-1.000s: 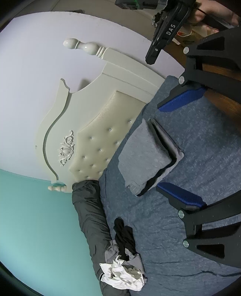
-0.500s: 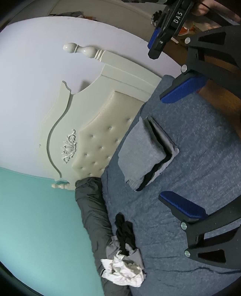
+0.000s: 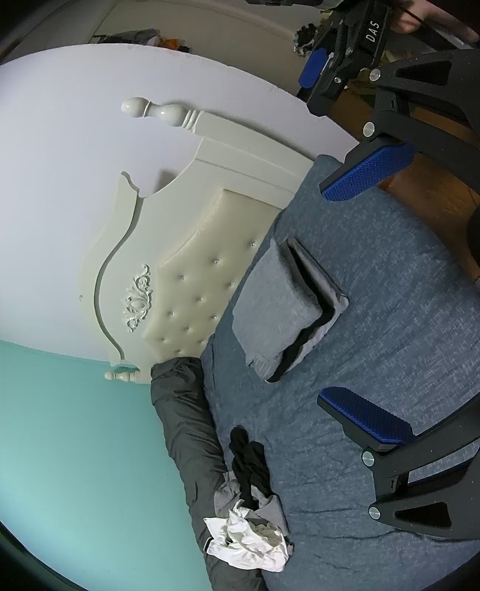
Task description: Fold clothes
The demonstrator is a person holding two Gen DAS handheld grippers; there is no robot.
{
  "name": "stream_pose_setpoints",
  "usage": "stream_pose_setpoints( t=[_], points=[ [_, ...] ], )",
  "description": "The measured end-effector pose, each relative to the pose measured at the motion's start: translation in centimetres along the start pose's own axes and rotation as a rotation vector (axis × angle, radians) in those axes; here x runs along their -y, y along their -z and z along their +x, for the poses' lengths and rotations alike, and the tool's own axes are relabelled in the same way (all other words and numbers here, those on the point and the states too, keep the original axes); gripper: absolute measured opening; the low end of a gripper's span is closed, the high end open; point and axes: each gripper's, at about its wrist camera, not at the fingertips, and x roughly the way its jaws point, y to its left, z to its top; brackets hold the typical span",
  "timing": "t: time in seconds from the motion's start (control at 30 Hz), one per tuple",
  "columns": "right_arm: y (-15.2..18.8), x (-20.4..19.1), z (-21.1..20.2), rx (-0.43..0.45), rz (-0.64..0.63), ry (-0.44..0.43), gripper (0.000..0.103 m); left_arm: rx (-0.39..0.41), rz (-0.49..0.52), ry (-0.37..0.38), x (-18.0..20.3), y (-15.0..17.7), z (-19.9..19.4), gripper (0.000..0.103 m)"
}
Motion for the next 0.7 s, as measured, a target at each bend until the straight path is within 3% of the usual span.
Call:
stream_pose_setpoints(
  t=[0.7],
  points=[
    [2.2,-0.3,-0.9,0.007,0.015,0.000,0.103,-0.024,0.017,-0.016,-0.4,2.2,-0.7,0.103]
  ],
)
